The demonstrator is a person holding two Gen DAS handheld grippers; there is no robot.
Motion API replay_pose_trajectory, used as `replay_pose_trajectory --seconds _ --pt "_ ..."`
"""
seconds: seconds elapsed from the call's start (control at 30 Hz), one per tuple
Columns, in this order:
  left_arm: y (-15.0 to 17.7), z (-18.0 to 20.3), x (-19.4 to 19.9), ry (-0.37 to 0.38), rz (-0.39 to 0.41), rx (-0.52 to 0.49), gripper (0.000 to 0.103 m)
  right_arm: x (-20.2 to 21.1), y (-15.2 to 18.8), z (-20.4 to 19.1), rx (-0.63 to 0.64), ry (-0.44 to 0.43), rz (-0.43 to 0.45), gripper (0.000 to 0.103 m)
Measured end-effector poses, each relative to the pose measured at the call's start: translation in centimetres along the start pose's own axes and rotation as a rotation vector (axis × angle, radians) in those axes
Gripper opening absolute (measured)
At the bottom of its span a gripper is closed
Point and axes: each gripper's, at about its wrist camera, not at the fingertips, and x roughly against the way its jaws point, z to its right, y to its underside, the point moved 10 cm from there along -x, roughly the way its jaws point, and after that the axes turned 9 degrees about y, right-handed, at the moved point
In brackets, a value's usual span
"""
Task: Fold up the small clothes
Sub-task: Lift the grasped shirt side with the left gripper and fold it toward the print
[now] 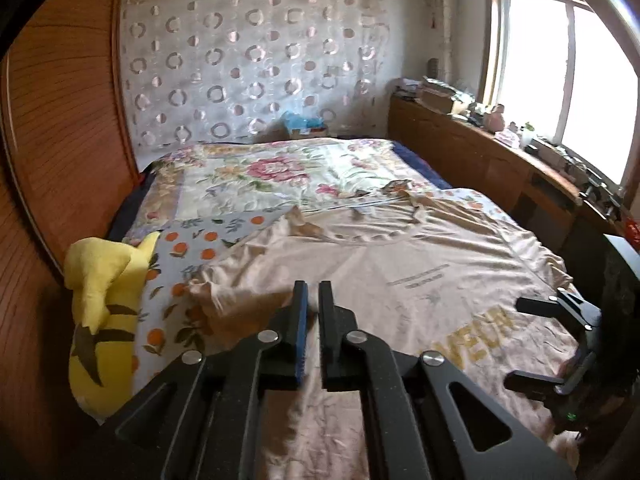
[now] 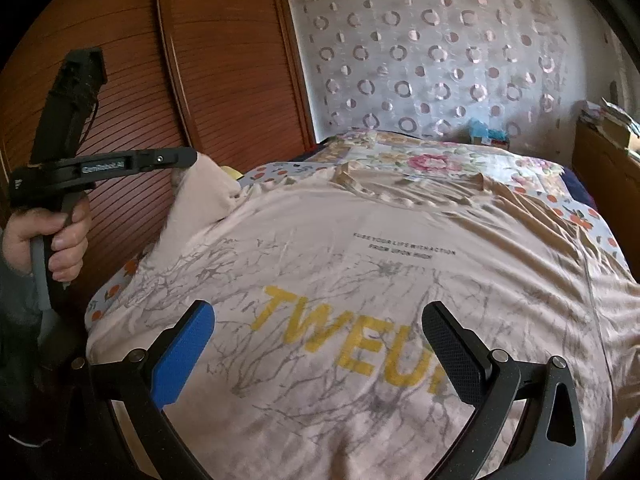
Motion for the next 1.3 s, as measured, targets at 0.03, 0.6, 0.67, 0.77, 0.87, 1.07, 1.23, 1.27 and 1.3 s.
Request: replay_pose_trajectory --seconds 0.03,0.6,0.67,0.77,0.87,1.07,1.23,1.27,1.3 --pt "0.2 0.2 0.3 -0.004 0.004 0.0 0.022 0.0 0.1 -0.1 -0.001 0.002 -0.001 0.103" --pt "7.4 -5.8 5.4 -0.144 0.071 0.111 0.079 -1.8 -2.7 -4.4 0.151 -0.055 0.009 0.088" --pt "8.2 -6.4 5.7 -0.162 0.087 0.115 0.079 -2.7 -3.4 -5.6 0.185 -0.076 0.009 0.078" --pt "9.8 -6.9 5.7 -0.177 0.086 0.11 0.079 -4.0 -4.6 -7.7 0.22 -0.141 0.026 0.074" --pt "10.8 -7.1 5.8 -0.177 0.091 0.121 0.079 -6.0 -5.2 -9.0 0.269 -0.155 0.018 0.071" --pt "12.1 -7.3 6.1 -0.173 0.087 0.143 0.079 -11.6 -4.3 -12.1 0.366 -0.193 -0.095 0.05" --pt "12.5 -7.2 6.2 -0.168 0.072 0.15 0.079 -14.7 -4.8 -14.1 0.377 -0.217 -0.148 0.041" --pt "12.7 -7.1 6.3 -0.169 0.07 0.15 0.079 -15.1 -4.8 -14.4 0.388 -0.217 -0.155 0.041" --pt "12.7 -7.1 6.3 -0.169 0.069 0.15 0.079 -15.3 -4.7 -14.7 0.399 -0.214 -0.163 0.041"
